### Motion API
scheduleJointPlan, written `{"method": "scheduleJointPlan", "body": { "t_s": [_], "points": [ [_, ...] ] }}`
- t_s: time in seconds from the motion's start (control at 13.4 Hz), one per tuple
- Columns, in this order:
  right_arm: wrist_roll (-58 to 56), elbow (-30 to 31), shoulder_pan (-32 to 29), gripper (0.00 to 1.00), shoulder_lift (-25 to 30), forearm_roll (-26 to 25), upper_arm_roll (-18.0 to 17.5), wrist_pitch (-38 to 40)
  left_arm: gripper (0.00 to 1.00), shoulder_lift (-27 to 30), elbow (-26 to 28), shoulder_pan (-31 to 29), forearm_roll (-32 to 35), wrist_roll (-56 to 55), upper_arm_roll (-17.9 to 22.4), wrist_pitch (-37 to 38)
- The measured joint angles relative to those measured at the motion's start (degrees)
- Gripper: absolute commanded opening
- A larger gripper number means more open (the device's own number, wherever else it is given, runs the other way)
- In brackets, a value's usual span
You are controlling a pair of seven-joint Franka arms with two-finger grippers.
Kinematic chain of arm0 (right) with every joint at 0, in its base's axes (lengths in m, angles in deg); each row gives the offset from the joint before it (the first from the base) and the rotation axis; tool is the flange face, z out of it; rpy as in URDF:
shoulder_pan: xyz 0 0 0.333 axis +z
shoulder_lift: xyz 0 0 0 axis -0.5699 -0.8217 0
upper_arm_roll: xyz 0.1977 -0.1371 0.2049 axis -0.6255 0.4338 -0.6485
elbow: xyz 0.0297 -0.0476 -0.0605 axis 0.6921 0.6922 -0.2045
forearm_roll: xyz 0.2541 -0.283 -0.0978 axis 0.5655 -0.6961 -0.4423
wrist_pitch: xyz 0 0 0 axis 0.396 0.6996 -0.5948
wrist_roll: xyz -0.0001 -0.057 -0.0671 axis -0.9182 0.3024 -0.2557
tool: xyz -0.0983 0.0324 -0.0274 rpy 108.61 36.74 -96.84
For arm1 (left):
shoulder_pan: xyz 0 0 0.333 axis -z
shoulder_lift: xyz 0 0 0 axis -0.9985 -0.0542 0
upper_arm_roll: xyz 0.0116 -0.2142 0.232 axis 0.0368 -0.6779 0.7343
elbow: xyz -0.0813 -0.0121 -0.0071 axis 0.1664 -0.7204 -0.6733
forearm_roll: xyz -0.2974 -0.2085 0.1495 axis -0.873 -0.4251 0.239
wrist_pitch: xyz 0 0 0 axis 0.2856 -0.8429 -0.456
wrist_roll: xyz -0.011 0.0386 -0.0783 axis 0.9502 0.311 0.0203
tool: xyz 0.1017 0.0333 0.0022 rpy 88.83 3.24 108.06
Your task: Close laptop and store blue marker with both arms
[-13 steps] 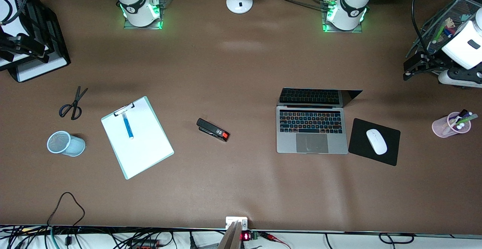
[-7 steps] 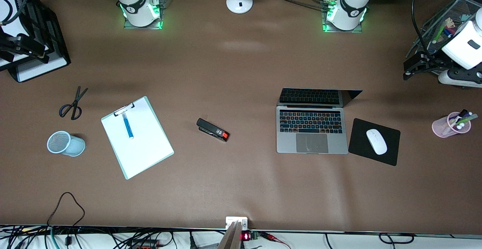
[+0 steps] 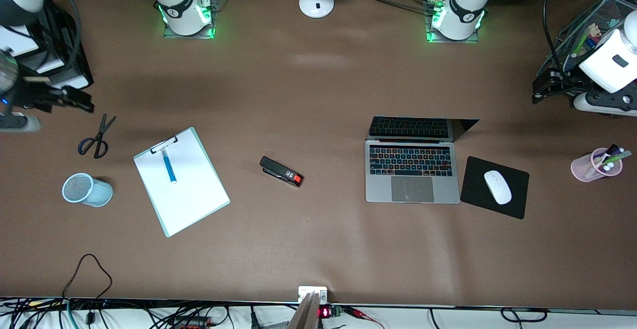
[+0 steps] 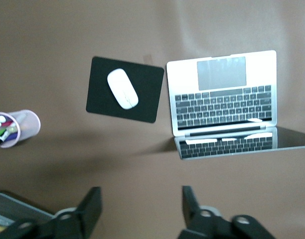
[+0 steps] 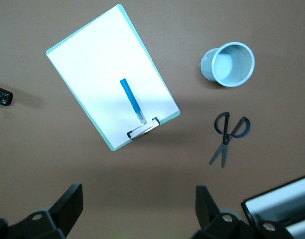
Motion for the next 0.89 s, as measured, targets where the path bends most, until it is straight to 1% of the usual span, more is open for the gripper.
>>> {"method": "scheduleJointPlan", "body": {
  "t_s": [0.52,0.67,0.82,0.89],
  "points": [
    [0.0,0.1,2.3,1.0,-10.9,0.0,0.0,-10.8,0.0,0.0,0.7,0.0,0.0,-0.1,0.1,0.9],
    [0.0,0.1,2.9,1.0,-13.2,0.0,0.0,-13.3,0.0,0.3,3.2,0.2,-1.0,-1.6,0.0,1.1],
    [0.0,0.1,3.1,1.0,-15.4,0.0,0.0,-15.3,0.0,1.7,7.7,0.6,-5.2,-5.4,-0.4,1.1],
    [0.0,0.1,3.2,1.0,-16.6,0.0,0.0,-16.6,0.0,2.3,9.2,0.8,-6.1,-6.4,-0.8,1.0]
  ]
}}
